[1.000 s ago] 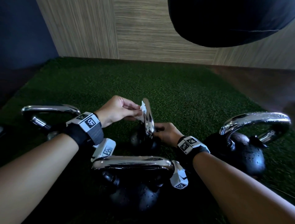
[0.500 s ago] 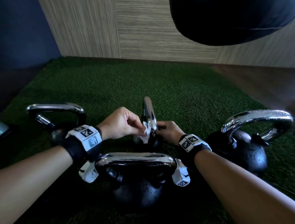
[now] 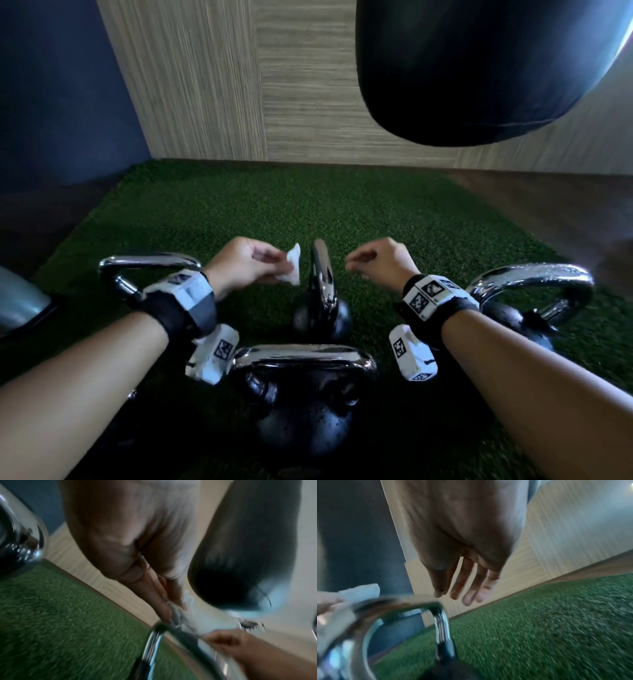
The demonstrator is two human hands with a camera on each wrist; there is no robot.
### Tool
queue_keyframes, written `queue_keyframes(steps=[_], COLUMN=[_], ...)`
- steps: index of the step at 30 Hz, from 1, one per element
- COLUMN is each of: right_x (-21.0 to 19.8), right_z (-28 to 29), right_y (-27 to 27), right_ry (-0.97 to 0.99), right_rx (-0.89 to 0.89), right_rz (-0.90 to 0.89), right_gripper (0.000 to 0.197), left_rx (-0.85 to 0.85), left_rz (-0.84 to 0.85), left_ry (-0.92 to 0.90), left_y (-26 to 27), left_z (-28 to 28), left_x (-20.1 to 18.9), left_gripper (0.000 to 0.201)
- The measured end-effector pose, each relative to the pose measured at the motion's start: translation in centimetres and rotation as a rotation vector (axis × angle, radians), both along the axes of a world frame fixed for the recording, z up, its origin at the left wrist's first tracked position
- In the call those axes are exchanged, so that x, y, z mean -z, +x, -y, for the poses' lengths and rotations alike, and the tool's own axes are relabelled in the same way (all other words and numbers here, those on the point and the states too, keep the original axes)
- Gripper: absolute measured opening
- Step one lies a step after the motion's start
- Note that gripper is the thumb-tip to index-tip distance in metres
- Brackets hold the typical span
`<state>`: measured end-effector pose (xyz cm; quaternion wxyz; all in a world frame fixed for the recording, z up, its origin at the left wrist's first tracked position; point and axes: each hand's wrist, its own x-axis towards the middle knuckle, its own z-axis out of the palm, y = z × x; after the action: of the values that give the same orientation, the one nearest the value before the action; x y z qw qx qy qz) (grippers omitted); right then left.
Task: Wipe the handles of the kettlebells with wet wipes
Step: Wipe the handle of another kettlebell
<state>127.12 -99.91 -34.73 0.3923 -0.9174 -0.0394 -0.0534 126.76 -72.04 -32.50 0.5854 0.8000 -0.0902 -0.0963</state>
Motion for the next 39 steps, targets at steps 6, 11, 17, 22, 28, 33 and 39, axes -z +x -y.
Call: queue_keyframes(steps=[6,11,17,22,28,33,39], right_x=[-7.2,-8.8,-8.6,-7.4,-4.0,-0.8,2.3], right_z=[-3.1,-4.9,-5.7,-5.6,-2.9,-0.2,0.1], right_y=[-3.6,-4.6,-4.3,-3.9,-2.3,-1.7,-0.1], right_ry=[0.206,0.208,0.241,0.161,0.185,0.257,0.290], right_rx=[-0.247,-0.201,-0.124,-0.085,0.106,0.225,0.282], right_rz=[0.163,0.348,0.390,0.359,0.216,0.106,0.008], right_gripper=[0.033,0.041,0.031,0.017,0.010,0.011,0.009], left_rx=[-0.085,-0.018,0.070,0.074,0.127,0.440,0.512], left_rz=[-0.037,-0.121,-0.209,-0.366,-0.199,0.039,0.126], left_ry=[-0.171,-0.300,-0.485,-0.644,0.457,1.096,0.935], left_y=[-0.8,-1.5,-1.7,-0.9,2.5,1.5,1.6], left_z=[1.1,2.9,2.4,1.8,2.3,3.3,6.0], left_x=[-5.6,-7.1,-7.7,-6.2,-3.1,0.9,9.1], left_gripper=[0.011,0.022,0.021,0.025,0.047,0.115,0.111])
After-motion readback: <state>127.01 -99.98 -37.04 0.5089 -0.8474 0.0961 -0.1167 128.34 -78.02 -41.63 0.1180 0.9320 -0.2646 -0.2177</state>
